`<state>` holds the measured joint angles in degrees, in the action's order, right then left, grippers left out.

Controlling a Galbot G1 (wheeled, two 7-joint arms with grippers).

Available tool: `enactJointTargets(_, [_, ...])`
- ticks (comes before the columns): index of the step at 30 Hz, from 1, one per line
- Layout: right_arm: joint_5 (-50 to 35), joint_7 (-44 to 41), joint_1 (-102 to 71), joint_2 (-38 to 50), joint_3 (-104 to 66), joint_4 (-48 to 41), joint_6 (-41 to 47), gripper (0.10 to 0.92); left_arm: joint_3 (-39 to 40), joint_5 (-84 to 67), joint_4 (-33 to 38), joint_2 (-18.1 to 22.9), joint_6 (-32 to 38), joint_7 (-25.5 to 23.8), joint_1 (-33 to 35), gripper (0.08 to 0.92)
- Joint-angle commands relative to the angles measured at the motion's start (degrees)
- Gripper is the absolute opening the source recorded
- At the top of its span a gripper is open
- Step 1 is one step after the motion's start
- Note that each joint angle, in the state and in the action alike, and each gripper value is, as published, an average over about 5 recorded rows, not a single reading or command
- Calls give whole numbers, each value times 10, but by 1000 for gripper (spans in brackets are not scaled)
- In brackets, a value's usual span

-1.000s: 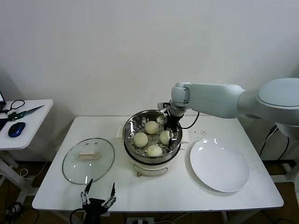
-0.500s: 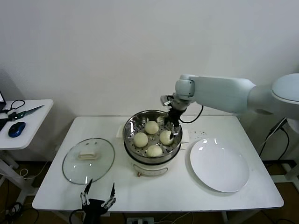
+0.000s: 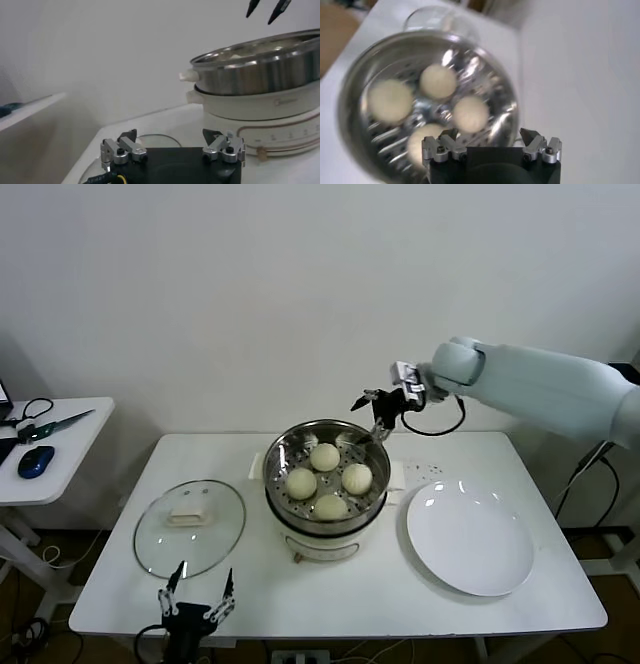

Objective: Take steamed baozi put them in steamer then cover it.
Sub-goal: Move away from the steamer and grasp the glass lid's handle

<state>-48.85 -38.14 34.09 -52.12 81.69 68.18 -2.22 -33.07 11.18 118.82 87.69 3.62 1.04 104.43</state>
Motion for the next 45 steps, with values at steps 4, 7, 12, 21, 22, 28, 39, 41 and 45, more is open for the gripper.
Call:
enactJointTargets(4, [8, 241, -358, 174, -393, 98, -95, 823, -29, -6, 21, 0, -13, -14, -8, 823])
enactJointTargets(7, [24, 263, -457, 181, -504, 115, -102, 823, -30, 6, 28, 1, -18, -21, -11, 823])
enactJointTargets(12, [53, 267, -608, 186, -680, 149, -93, 823, -30, 30, 32, 4, -27, -22, -20, 823])
enactJointTargets(21, [112, 288, -851, 154, -909, 213, -63, 823, -50, 195, 31, 3, -30, -21, -45, 823])
enactJointTargets(22, [117, 288, -871, 145, -927, 218, -61, 823, -56, 234, 31, 2, -28, -21, -47, 823])
enactJointTargets(28, [133, 288, -975, 71, -1030, 247, -46, 823, -93, 503, 28, -10, -28, -24, -53, 823])
enactJointTargets(39, [168, 271, -1058, -3, -1109, 244, -51, 823, -74, 805, -80, -44, -34, 16, -124, 823])
enactJointTargets(41, [177, 268, -1065, -9, -1113, 242, -51, 823, -68, 810, -109, -48, -43, 33, -150, 823])
enactJointTargets(45, [191, 267, -1072, -19, -1115, 237, -51, 823, -63, 809, -170, -52, -45, 51, -204, 823])
